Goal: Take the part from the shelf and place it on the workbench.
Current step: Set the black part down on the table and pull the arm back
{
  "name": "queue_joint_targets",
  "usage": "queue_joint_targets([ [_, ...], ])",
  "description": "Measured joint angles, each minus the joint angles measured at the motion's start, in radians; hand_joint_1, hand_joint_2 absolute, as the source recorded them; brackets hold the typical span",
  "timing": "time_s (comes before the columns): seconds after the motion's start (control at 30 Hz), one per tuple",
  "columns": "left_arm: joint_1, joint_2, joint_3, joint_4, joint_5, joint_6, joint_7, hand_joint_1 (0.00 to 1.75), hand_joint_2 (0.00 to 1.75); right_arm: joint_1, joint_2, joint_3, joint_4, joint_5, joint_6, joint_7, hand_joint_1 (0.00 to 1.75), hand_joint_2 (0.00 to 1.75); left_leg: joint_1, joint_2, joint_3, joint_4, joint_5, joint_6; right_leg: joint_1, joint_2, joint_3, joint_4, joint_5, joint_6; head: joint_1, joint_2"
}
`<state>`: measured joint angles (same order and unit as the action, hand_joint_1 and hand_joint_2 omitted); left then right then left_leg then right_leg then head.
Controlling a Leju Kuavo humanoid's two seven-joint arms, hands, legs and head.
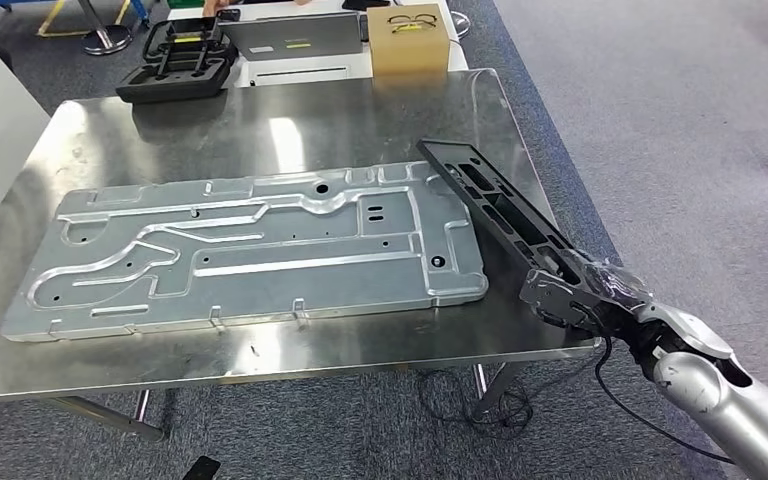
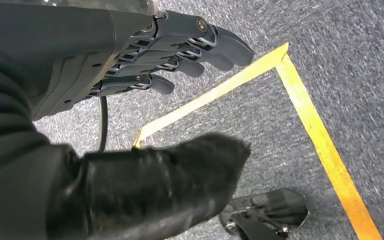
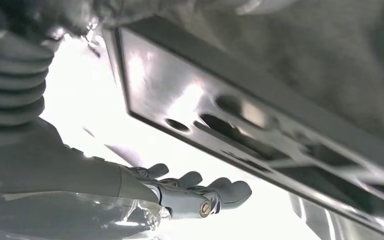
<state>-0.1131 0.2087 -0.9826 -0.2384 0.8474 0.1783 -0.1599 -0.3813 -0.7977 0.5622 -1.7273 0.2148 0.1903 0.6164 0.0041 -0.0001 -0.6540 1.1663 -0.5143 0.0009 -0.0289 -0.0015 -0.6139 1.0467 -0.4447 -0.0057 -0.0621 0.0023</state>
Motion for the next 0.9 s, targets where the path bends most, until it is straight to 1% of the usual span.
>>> queue_joint_targets([
  [0.03, -0.001, 0.001, 0.0, 0.0, 0.0, 0.006, 0.005, 0.0, 0.0, -0.004, 0.0, 0.004, -0.004, 0.004, -0.01, -0.014, 0.0, 0.0, -0.003, 0.0, 0.032, -0.067, 0.025, 0.006, 0.002, 0.0, 0.0, 0.0, 0.0, 0.001, 0.0, 0.0],
  [0.07, -0.001, 0.001, 0.001, 0.0, 0.001, 0.016, 0.012, 0.0, 0.0, -0.008, 0.0, 0.007, -0.009, 0.008, -0.019, -0.029, 0.0, 0.0, -0.006, 0.0, 0.056, -0.117, 0.041, 0.012, 0.002, 0.001, 0.0, -0.001, 0.001, 0.004, 0.0, 0.0],
  [0.1, -0.002, 0.002, 0.003, 0.0, 0.001, 0.028, 0.019, 0.0, 0.0, -0.011, 0.001, 0.011, -0.014, 0.011, -0.027, -0.044, 0.0, 0.0, -0.009, 0.0, 0.068, -0.142, 0.045, 0.016, 0.003, 0.001, 0.0, -0.002, 0.002, 0.008, 0.0, 0.0],
  [0.13, -0.002, 0.002, 0.004, 0.0, 0.001, 0.04, 0.026, 0.0, 0.0, -0.013, 0.002, 0.014, -0.019, 0.014, -0.033, -0.057, 0.0, 0.0, -0.011, 0.0, 0.069, -0.146, 0.045, 0.019, 0.003, 0.001, 0.0, -0.005, 0.004, 0.014, 0.001, 0.0],
  [0.2, -0.002, 0.002, 0.006, 0.0, -0.001, 0.066, 0.041, 0.0, 0.0, -0.016, 0.004, 0.02, -0.032, 0.025, -0.039, -0.075, 0.0, 0.0, -0.009, -0.001, 0.073, -0.158, 0.053, 0.029, 0.002, 0.0, 0.003, -0.009, 0.004, 0.026, 0.001, 0.0],
  [0.23, -0.002, 0.001, 0.006, 0.0, -0.002, 0.075, 0.045, 0.0, 0.0, -0.018, 0.005, 0.023, -0.039, 0.032, -0.041, -0.079, 0.0, 0.0, -0.007, -0.001, 0.077, -0.167, 0.058, 0.036, 0.002, 0.0, -0.001, 0.001, -0.006, 0.03, 0.002, 0.0],
  [0.27, -0.002, 0.001, 0.006, 0.0, -0.003, 0.081, 0.048, 0.0, 0.0, -0.021, 0.006, 0.025, -0.044, 0.037, -0.043, -0.082, 0.0, 0.0, -0.005, 0.0, 0.082, -0.175, 0.064, 0.042, 0.003, 0.001, -0.014, 0.031, -0.027, 0.032, 0.002, 0.0],
  [0.3, -0.002, 0.0, 0.006, 0.0, -0.004, 0.085, 0.05, 0.0, 0.0, -0.023, 0.007, 0.028, -0.047, 0.04, -0.045, -0.083, 0.0, 0.0, -0.004, 0.0, 0.084, -0.18, 0.068, 0.045, 0.002, 0.001, -0.036, 0.084, -0.058, 0.033, 0.003, 0.0],
  [0.33, -0.002, 0.0, 0.006, 0.0, -0.004, 0.089, 0.051, 0.0, 0.0, -0.024, 0.008, 0.031, -0.048, 0.044, -0.047, -0.084, 0.0, 0.0, -0.005, 0.0, 0.084, -0.18, 0.069, 0.048, 0.003, 0.001, -0.065, 0.15, -0.092, 0.033, 0.004, 0.0],
  [0.37, -0.002, 0.0, 0.006, 0.0, -0.005, 0.093, 0.052, 0.0, 0.0, -0.024, 0.01, 0.035, -0.049, 0.05, -0.049, -0.085, 0.0, 0.0, -0.006, 0.0, 0.083, -0.178, 0.07, 0.049, 0.003, 0.001, -0.093, 0.213, -0.119, 0.034, 0.004, 0.0],
  [0.4, -0.002, -0.001, 0.006, 0.0, -0.006, 0.099, 0.055, 0.0, 0.0, -0.023, 0.011, 0.039, -0.05, 0.056, -0.051, -0.087, 0.0, 0.0, -0.008, 0.0, 0.081, -0.175, 0.07, 0.05, 0.003, 0.001, -0.111, 0.252, -0.129, 0.035, 0.004, 0.0],
  [0.43, -0.001, -0.002, 0.006, 0.0, -0.008, 0.106, 0.06, 0.0, 0.0, -0.022, 0.013, 0.042, -0.051, 0.064, -0.055, -0.092, 0.0, 0.0, -0.009, -0.001, 0.078, -0.17, 0.069, 0.05, 0.003, 0.001, -0.11, 0.253, -0.119, 0.036, 0.004, 0.0],
  [0.47, -0.001, -0.003, 0.006, 0.0, -0.01, 0.115, 0.066, 0.0, 0.0, -0.022, 0.015, 0.044, -0.052, 0.07, -0.06, -0.097, 0.0, 0.0, -0.009, -0.002, 0.075, -0.165, 0.068, 0.049, 0.003, 0.001, -0.091, 0.216, -0.092, 0.035, 0.004, 0.0],
  [0.5, -0.001, -0.005, 0.006, 0.0, -0.012, 0.123, 0.072, 0.0, 0.0, -0.022, 0.017, 0.045, -0.055, 0.075, -0.069, -0.107, 0.0, 0.0, -0.009, -0.003, 0.073, -0.158, 0.065, 0.048, 0.003, 0.001, -0.058, 0.15, -0.058, 0.033, 0.004, 0.0],
  [0.53, -0.002, -0.006, 0.006, 0.0, -0.013, 0.132, 0.078, 0.0, 0.0, -0.021, 0.02, 0.045, -0.059, 0.08, -0.08, -0.119, 0.0, 0.0, -0.011, -0.004, 0.068, -0.15, 0.061, 0.045, 0.004, 0.001, -0.025, 0.086, -0.034, 0.031, 0.004, 0.0],
  [0.57, -0.002, -0.008, 0.006, 0.0, -0.015, 0.139, 0.083, 0.0, 0.0, -0.018, 0.022, 0.045, -0.064, 0.085, -0.093, -0.132, 0.0, 0.0, -0.012, -0.005, 0.062, -0.142, 0.059, 0.042, 0.006, 0.001, -0.002, 0.039, -0.018, 0.027, 0.004, 0.0],
  [0.6, -0.002, -0.008, 0.006, 0.0, -0.016, 0.143, 0.087, 0.0, 0.0, -0.013, 0.025, 0.045, -0.069, 0.091, -0.105, -0.144, 0.0, 0.0, -0.013, -0.006, 0.057, -0.135, 0.058, 0.037, 0.008, 0.002, 0.008, 0.014, -0.013, 0.024, 0.003, 0.0],
  [0.63, -0.002, -0.009, 0.006, 0.0, -0.017, 0.146, 0.09, 0.0, 0.0, -0.005, 0.027, 0.045, -0.074, 0.096, -0.116, -0.157, 0.0, 0.0, -0.014, -0.007, 0.052, -0.132, 0.059, 0.032, 0.01, 0.002, 0.008, 0.011, -0.014, 0.02, 0.003, 0.0],
  [0.7, 0.001, -0.008, 0.006, 0.0, -0.02, 0.147, 0.093, 0.0, 0.0, 0.011, 0.034, 0.045, -0.083, 0.106, -0.135, -0.182, 0.0, 0.0, -0.013, -0.007, 0.045, -0.128, 0.059, 0.022, 0.009, 0.001, 0.002, 0.008, -0.005, 0.009, 0.003, 0.0],
  [0.73, 0.002, -0.009, 0.006, 0.0, -0.021, 0.147, 0.094, 0.0, 0.0, 0.017, 0.038, 0.045, -0.089, 0.112, -0.147, -0.197, 0.0, 0.0, -0.013, -0.007, 0.04, -0.119, 0.046, 0.015, 0.007, 0.0, -0.001, 0.006, 0.0, 0.002, 0.003, 0.0],
  [0.77, 0.002, -0.009, 0.006, 0.0, -0.022, 0.147, 0.094, 0.0, 0.0, 0.022, 0.042, 0.045, -0.096, 0.119, -0.162, -0.211, 0.0, 0.0, -0.011, -0.006, 0.03, -0.093, 0.021, 0.008, 0.004, -0.001, -0.005, 0.003, 0.006, -0.004, 0.001, 0.0],
  [0.8, 0.002, -0.009, 0.006, 0.0, -0.023, 0.147, 0.094, 0.0, 0.0, 0.027, 0.047, 0.045, -0.104, 0.127, -0.178, -0.224, 0.0, 0.0, -0.008, -0.006, 0.013, -0.048, -0.017, 0.001, 0.003, -0.002, -0.011, 0.002, 0.012, -0.009, 0.0, 0.0],
  [0.83, 0.001, -0.009, 0.006, 0.0, -0.024, 0.147, 0.094, 0.0, 0.0, 0.032, 0.052, 0.045, -0.111, 0.135, -0.193, -0.235, 0.0, 0.0, -0.006, -0.005, -0.008, 0.012, -0.058, -0.005, 0.003, -0.002, -0.018, 0.002, 0.018, -0.011, -0.002, 0.0],
  [0.87, 0.001, -0.009, 0.006, 0.0, -0.025, 0.147, 0.094, 0.0, 0.0, 0.038, 0.056, 0.044, -0.117, 0.143, -0.207, -0.244, 0.0, 0.0, -0.003, -0.005, -0.028, 0.074, -0.094, -0.009, 0.003, -0.003, -0.027, 0.002, 0.024, -0.012, -0.002, 0.0],
  [0.9, 0.001, -0.01, 0.006, 0.0, -0.027, 0.147, 0.094, 0.0, 0.0, 0.044, 0.061, 0.042, -0.122, 0.149, -0.219, -0.25, 0.0, 0.0, -0.001, -0.005, -0.037, 0.117, -0.114, -0.012, 0.003, -0.003, -0.037, 0.003, 0.031, -0.011, -0.002, 0.0],
])
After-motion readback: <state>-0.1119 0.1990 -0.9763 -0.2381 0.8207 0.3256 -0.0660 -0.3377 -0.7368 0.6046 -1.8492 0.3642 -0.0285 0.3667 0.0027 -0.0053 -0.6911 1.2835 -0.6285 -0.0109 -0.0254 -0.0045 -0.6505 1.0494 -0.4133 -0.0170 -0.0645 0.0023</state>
